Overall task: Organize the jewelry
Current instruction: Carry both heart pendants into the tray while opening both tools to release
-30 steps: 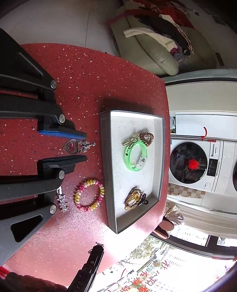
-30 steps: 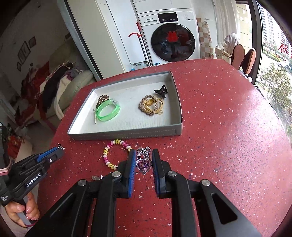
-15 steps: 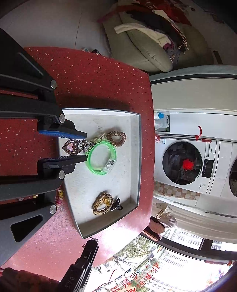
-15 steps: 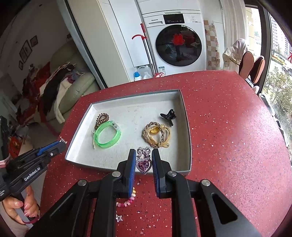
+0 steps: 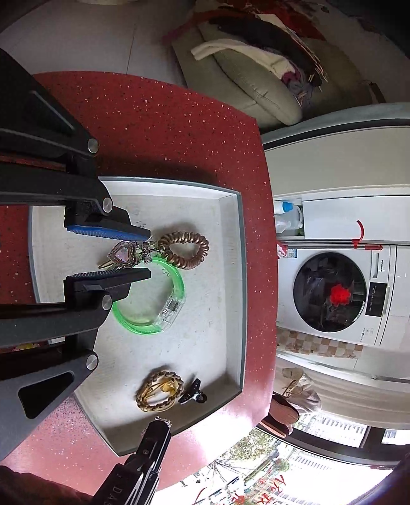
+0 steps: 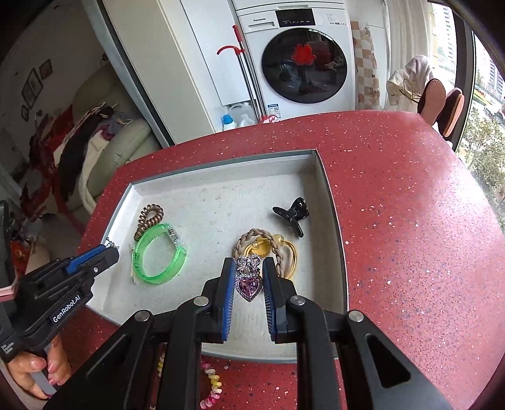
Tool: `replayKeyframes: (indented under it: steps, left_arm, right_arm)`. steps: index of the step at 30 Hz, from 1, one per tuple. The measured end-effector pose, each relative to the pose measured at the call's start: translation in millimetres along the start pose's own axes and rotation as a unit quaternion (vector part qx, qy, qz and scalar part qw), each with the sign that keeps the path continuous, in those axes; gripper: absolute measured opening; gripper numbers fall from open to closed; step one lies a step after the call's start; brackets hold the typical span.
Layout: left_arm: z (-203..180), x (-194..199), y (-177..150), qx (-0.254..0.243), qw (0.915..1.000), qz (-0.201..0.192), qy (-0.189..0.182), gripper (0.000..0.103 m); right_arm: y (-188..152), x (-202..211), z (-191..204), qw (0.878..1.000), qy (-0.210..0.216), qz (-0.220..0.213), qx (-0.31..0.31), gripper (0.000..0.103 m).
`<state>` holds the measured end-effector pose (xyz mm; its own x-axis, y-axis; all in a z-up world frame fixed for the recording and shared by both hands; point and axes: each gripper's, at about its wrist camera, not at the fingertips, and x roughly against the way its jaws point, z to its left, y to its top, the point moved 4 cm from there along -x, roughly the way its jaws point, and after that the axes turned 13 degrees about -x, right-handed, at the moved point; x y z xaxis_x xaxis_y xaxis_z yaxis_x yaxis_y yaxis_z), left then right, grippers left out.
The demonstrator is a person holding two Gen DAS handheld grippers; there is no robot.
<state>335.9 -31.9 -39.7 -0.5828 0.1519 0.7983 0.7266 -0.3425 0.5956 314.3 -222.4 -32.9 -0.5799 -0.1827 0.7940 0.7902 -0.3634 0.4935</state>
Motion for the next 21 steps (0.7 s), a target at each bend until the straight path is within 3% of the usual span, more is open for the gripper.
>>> replayKeyframes:
  steps: [8,21]
  left_arm:
    - [-3,-21,-10,-0.011,0.9998,0.016,0.011,0.036]
    - [-9,-20,-12,-0.042,0.9981,0.005,0.044,0.036]
  right_arm:
    - [-4,-19,-7,1.000,-0.019,0.000,0.009,0.019]
    - [-13,-28,-13,0.999,-0.035,0.005,0.017,0.020]
